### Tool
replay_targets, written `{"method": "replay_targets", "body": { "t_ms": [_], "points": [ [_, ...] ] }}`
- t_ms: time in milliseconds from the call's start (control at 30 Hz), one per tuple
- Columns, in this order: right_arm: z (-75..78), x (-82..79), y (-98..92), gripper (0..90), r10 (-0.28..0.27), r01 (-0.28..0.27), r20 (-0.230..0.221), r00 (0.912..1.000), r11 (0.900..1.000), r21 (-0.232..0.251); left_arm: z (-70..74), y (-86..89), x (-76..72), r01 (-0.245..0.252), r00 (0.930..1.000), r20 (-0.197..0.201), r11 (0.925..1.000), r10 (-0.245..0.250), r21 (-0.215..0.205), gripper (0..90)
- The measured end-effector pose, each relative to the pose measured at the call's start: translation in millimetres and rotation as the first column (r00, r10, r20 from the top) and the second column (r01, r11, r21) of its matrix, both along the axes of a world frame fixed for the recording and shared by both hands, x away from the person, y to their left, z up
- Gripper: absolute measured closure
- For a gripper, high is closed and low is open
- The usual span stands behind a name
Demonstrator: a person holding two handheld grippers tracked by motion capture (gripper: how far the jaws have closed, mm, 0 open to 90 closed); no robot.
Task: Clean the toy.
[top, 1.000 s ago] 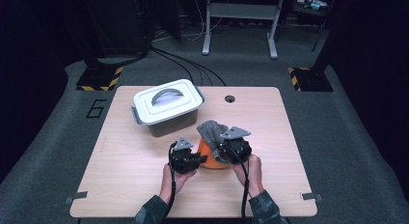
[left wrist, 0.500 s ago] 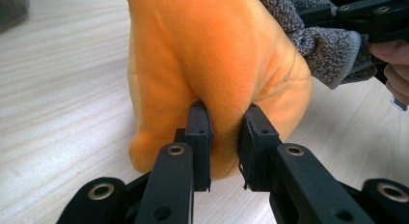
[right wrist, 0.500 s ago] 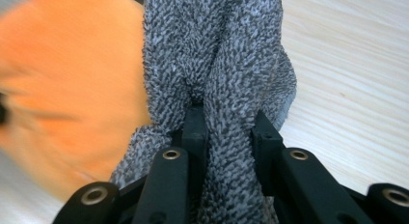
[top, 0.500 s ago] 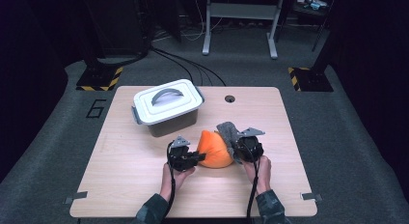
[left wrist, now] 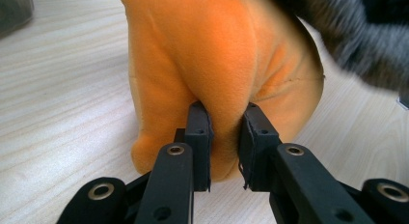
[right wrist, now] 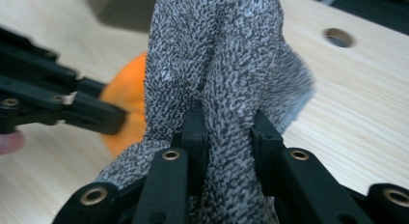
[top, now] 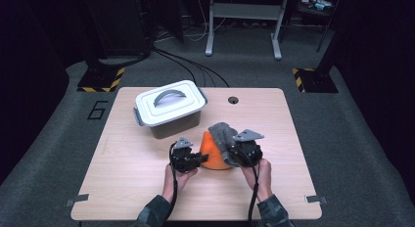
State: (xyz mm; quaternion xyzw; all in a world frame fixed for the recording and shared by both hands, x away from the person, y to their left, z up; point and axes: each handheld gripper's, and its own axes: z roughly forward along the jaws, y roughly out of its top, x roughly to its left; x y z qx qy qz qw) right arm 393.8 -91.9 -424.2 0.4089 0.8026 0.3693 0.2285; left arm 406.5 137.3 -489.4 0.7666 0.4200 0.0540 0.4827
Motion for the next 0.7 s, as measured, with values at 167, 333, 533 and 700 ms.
{"method": "replay_targets", "body": {
  "t_ms": [167, 333, 533, 700],
  "points": [
    [-19.3, 10.2, 0.0, 73.3, -0.005, 0.004, -0.016, 0.9999, 0.999, -0.032, -1.7, 1.6, 1.2, 0.003, 1.0, -0.002, 1.0, -0.003, 0.006, 76.2],
    [-34.3, 18.1, -28.9, 73.3, -0.087, 0.087, -0.064, 0.9942, 0.996, 0.0, -2.5, 0.2, 2.2, 0.002, 1.0, 0.001, 1.0, -0.002, -0.002, 76.1],
    [-41.8, 20.6, -34.5, 73.4, -0.102, 0.103, -0.077, 0.9918, 0.995, 0.008, 1.0, -0.7, 1.0, 0.016, 0.9996, 0.022, 0.9999, -0.016, 0.006, 60.1],
    [-42.0, 24.4, -37.0, 73.3, -0.103, 0.105, -0.075, 0.9918, 0.994, 0.016, 0.2, -3.6, -4.8, 0.047, 0.9945, 0.089, 0.996, -0.054, 0.076, 50.7]
  ]
}}
